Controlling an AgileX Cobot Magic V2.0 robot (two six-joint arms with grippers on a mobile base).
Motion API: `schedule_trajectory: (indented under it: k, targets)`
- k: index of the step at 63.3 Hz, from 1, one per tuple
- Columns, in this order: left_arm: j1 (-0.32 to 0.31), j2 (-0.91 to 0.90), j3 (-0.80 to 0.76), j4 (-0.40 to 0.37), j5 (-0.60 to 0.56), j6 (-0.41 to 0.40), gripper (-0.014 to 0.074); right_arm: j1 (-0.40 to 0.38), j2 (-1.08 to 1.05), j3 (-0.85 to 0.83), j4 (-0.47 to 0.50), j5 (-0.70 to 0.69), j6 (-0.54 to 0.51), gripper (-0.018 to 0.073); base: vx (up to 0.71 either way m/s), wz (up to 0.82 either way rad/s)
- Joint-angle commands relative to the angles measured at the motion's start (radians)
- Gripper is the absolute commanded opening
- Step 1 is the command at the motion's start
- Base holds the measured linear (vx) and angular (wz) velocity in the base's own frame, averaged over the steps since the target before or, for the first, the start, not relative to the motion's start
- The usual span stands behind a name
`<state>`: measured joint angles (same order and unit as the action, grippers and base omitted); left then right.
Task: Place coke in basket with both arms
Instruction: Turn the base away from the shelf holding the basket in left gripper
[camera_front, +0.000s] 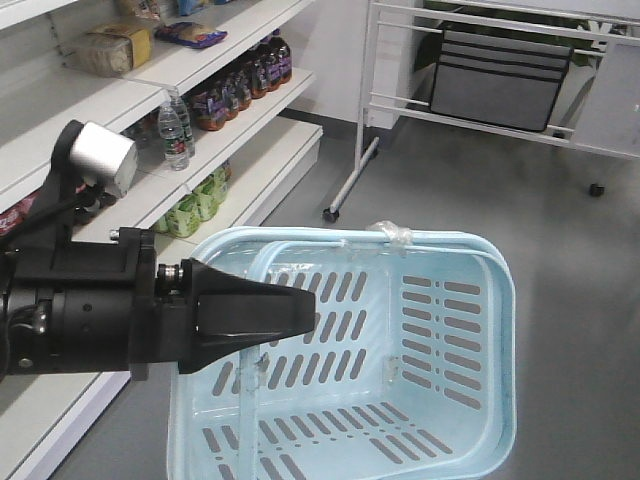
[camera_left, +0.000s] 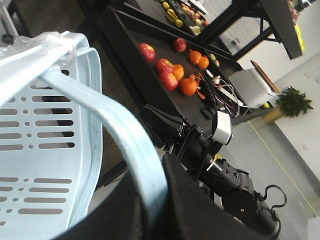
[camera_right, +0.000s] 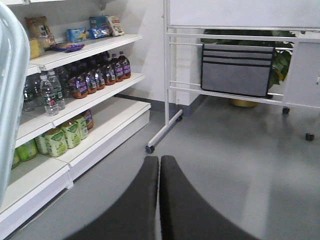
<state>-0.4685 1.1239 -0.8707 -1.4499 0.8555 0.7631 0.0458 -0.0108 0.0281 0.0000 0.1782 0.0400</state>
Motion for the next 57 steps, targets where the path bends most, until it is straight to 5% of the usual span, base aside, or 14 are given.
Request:
schedule_trajectory:
  k: [1, 57]
  targets:
    - [-0.004, -0.024, -0.025, -0.087, 0.007, 0.011, -0.0006, -0.003, -0.017, 0.011, -0.007, -0.073, -0.008, -0.0005, -0.04, -0.33]
    - [-0.004, -0.024, -0.025, -0.087, 0.011, 0.011, -0.0006, -0.003, -0.017, 0.011, -0.007, -0.073, -0.008, -0.0005, 0.02, -0.29]
